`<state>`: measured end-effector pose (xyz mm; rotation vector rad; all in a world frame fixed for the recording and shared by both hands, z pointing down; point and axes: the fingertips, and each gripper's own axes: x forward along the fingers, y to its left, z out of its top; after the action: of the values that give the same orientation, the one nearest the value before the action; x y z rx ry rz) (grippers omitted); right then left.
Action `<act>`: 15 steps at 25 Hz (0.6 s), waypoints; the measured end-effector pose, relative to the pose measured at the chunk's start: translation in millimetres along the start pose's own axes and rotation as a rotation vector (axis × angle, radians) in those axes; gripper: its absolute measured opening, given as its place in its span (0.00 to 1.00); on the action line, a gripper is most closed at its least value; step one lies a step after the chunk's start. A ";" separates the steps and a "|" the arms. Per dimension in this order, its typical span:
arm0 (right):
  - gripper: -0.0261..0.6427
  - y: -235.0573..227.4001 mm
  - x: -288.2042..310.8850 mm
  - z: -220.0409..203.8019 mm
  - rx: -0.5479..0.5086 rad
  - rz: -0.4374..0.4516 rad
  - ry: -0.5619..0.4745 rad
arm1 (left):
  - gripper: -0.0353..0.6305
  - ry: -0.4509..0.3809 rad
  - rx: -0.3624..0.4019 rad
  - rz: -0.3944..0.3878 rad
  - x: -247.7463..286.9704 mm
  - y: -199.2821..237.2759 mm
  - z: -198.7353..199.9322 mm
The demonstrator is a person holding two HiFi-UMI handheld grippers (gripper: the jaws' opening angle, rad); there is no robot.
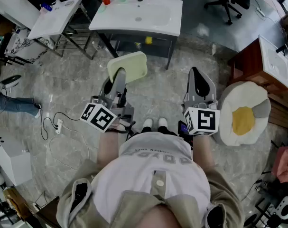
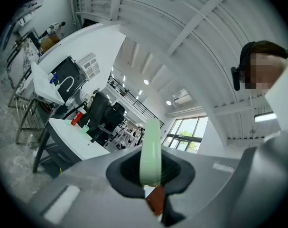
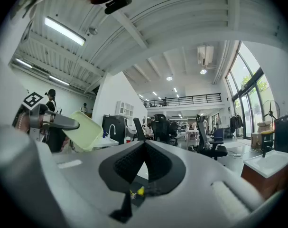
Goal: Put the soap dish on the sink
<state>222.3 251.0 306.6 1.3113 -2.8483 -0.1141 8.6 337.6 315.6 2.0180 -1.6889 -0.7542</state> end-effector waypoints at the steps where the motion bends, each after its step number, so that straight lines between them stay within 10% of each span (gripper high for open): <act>1: 0.03 0.0 -0.4 0.4 -0.003 0.000 0.000 | 0.09 0.000 -0.001 0.001 -0.4 -0.2 -0.4; 15: 0.03 -13.7 -4.2 1.0 -0.032 0.013 0.001 | 0.09 -0.005 -0.013 0.013 7.2 -9.3 -11.8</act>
<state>235.4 245.3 304.8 1.2864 -2.8411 -0.1574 24.1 331.8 317.9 1.9965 -1.6940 -0.7643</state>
